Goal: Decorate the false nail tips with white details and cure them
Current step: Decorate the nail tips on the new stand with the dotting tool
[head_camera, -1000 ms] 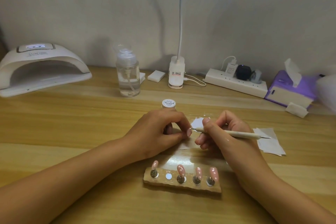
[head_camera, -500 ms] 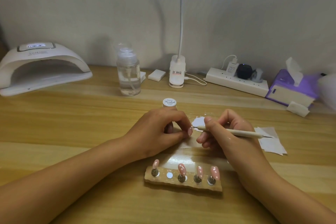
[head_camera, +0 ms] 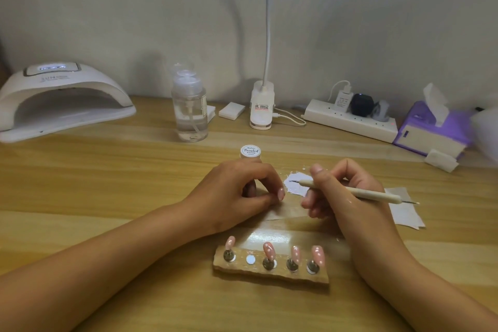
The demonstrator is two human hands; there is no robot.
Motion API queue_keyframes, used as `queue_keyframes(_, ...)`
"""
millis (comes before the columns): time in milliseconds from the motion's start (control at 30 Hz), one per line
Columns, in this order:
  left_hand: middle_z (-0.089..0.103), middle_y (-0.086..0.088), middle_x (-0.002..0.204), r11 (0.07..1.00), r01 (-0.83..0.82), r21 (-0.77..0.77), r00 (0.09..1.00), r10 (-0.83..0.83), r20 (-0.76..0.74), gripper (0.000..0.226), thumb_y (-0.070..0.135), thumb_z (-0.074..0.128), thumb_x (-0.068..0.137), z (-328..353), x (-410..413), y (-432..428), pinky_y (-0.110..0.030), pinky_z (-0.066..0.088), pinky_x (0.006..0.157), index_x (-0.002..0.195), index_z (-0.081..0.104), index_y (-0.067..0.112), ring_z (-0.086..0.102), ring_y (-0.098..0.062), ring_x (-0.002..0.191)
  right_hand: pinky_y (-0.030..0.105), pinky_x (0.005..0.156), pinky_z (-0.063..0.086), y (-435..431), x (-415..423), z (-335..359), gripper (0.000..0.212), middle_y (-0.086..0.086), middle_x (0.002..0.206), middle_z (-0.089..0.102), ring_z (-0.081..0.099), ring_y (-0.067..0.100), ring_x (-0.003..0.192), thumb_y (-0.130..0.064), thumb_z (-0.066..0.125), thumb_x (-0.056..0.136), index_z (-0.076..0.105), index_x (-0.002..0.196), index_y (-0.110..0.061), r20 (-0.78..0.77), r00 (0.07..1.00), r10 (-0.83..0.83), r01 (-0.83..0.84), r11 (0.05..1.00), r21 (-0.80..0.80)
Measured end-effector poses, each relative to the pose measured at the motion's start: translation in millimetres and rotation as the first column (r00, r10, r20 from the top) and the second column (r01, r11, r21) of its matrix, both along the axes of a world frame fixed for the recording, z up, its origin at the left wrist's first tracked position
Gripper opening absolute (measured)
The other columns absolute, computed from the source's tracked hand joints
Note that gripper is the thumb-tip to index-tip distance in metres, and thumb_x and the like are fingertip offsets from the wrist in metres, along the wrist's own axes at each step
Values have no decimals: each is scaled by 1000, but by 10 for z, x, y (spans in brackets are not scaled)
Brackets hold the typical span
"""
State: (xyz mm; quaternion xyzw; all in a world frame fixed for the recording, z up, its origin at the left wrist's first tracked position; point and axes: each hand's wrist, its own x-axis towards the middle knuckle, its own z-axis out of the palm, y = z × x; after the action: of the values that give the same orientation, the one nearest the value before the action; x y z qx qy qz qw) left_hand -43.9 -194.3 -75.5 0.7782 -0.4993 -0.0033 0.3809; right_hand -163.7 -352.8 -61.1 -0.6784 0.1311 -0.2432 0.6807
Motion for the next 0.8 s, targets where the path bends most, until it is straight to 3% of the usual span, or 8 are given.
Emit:
queue_keyframes(100,65,17,88,1000,-8,-3,1000,8,2,14,17,75,85,-12,7,-1,-18,41,61,88,71,30,56,-16,64,13,42,33,-54,3,3,31,-6,53,51,40,3,45,-40,70,82,49,78,-18,77,991,-105,109,993,-52)
queue_keyframes(233,66,20,88,1000,-2,-8,1000,2,0,17,16,76,84,-23,18,2,-20,43,61,87,71,32,56,-16,64,11,44,35,-201,40,50,22,-9,56,56,48,-1,48,-32,72,87,56,84,-18,155,971,-181,205,966,-159)
queue_keyframes(333,66,17,88,1000,4,-14,1000,-4,-8,15,17,76,84,-23,21,3,-22,45,61,87,71,31,55,-16,63,18,51,39,-326,77,1,23,-2,57,62,49,0,47,-34,67,92,59,81,-16,67,977,-203,213,947,-239)
queue_keyframes(433,66,17,87,1000,2,-22,1000,-3,-30,13,18,76,84,-22,18,-2,-27,48,62,86,71,30,55,-16,62,29,54,34,-398,115,-71,17,2,53,65,49,0,42,-20,65,93,53,82,-13,-54,974,-218,196,941,-277)
queue_keyframes(667,66,17,86,1000,10,-25,999,-11,-52,10,18,76,84,-9,13,1,-26,48,62,86,72,27,55,-16,63,26,55,36,-379,114,-109,21,1,59,71,58,2,47,-26,64,86,51,73,-16,-200,967,-157,58,903,-426)
queue_keyframes(800,67,18,86,1000,13,-24,998,-15,-59,10,17,76,84,-3,11,1,-24,48,63,86,73,27,56,-15,64,29,57,41,-391,113,-105,20,1,56,69,60,6,49,-23,64,82,50,68,-19,-192,962,-192,96,902,-422)
